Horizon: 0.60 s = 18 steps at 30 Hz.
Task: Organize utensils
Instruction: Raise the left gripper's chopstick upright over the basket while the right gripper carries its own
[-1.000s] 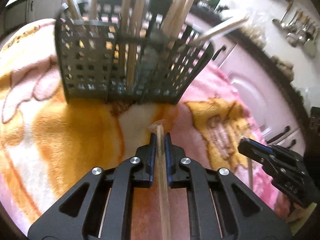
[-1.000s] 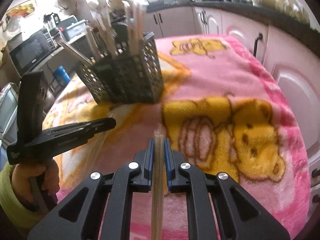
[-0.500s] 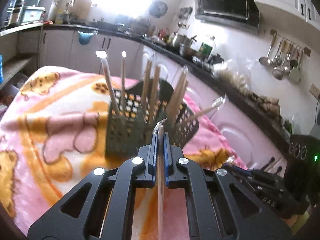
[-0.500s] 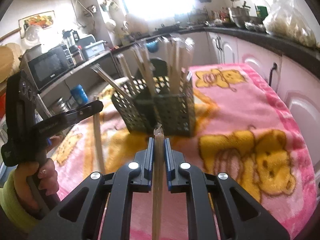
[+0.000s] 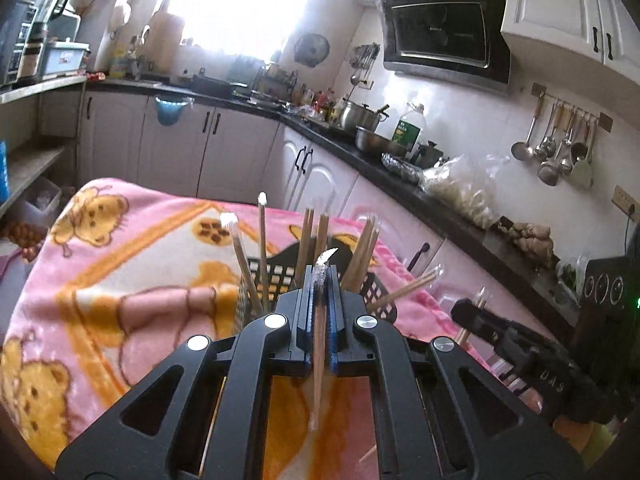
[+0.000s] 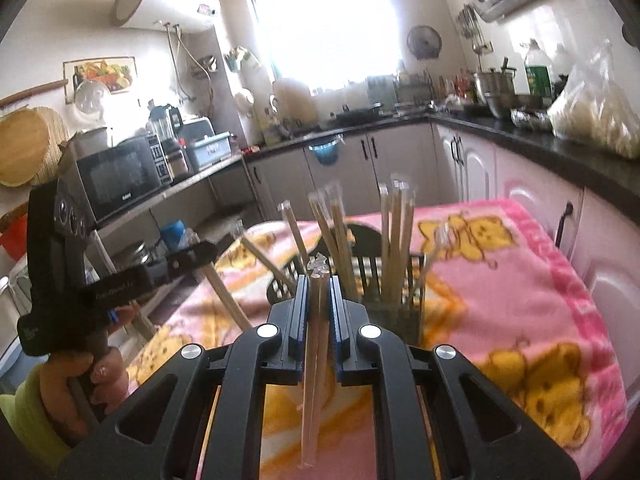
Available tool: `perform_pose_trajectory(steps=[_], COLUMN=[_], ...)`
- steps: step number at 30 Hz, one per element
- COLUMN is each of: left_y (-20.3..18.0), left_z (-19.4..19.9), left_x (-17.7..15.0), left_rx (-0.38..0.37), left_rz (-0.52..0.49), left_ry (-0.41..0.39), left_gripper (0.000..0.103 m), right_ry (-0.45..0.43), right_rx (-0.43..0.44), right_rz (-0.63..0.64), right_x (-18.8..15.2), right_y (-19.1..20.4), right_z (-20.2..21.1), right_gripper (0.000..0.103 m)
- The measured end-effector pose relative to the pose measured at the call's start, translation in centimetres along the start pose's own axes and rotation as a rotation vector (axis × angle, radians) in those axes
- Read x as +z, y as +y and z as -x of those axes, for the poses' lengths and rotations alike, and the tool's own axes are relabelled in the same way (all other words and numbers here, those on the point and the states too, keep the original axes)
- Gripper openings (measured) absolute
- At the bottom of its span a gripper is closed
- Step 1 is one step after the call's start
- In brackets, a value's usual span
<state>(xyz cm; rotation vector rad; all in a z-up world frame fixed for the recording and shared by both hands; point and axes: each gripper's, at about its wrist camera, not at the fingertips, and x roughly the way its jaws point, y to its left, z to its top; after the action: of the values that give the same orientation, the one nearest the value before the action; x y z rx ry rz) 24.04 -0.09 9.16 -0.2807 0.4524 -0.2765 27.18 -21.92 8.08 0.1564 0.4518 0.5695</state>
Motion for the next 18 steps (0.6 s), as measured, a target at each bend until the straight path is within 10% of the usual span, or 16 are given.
perform_pose_trajectory(steps=[18], left_y=[-0.3], left_z=[0.6], left_x=[6.1], left_rx=[0.005], left_rz=[-0.018], left_ry=[-0.12], left_gripper=[0.001], right_ry=[-0.133], right_rx=[-0.05], right_rz=[0.078], right_x=[6.4], right_y=[0.4], right_z=[-0.2], right_gripper=[0.01])
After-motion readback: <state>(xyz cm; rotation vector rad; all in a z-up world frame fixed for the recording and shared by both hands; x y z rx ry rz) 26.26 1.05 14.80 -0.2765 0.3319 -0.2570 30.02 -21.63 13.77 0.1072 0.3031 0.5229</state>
